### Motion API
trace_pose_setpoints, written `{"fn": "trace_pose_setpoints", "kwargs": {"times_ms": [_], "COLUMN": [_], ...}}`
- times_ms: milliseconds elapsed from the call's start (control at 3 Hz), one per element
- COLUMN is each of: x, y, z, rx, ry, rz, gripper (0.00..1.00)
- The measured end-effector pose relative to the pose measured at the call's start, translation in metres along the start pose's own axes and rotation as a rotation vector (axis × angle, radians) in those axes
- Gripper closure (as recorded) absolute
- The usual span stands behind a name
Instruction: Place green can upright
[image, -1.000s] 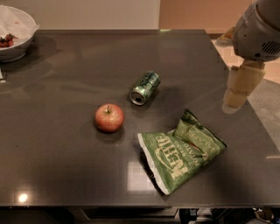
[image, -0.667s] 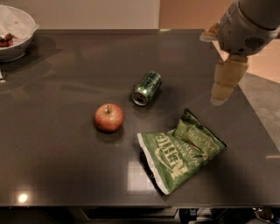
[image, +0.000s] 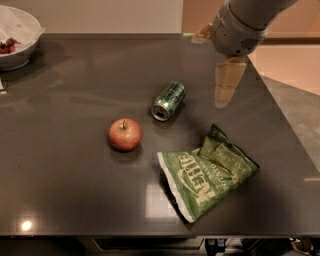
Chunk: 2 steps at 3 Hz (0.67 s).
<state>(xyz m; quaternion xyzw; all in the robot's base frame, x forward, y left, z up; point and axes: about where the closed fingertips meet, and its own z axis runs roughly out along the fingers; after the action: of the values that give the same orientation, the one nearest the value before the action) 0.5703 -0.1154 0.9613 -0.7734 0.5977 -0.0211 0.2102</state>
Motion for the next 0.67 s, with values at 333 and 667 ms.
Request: {"fn": "trace_pose_setpoints", "kwargs": {"times_ms": [333, 667], "x": [-0.019, -0.038], "y": [-0.017, -0.026], "z": [0.027, 0.059], "rx": [-0.042, -0.090], "ry": [-0.023, -0.020], "rz": [-0.116, -0.243], "gripper": [0.00, 0.00]}}
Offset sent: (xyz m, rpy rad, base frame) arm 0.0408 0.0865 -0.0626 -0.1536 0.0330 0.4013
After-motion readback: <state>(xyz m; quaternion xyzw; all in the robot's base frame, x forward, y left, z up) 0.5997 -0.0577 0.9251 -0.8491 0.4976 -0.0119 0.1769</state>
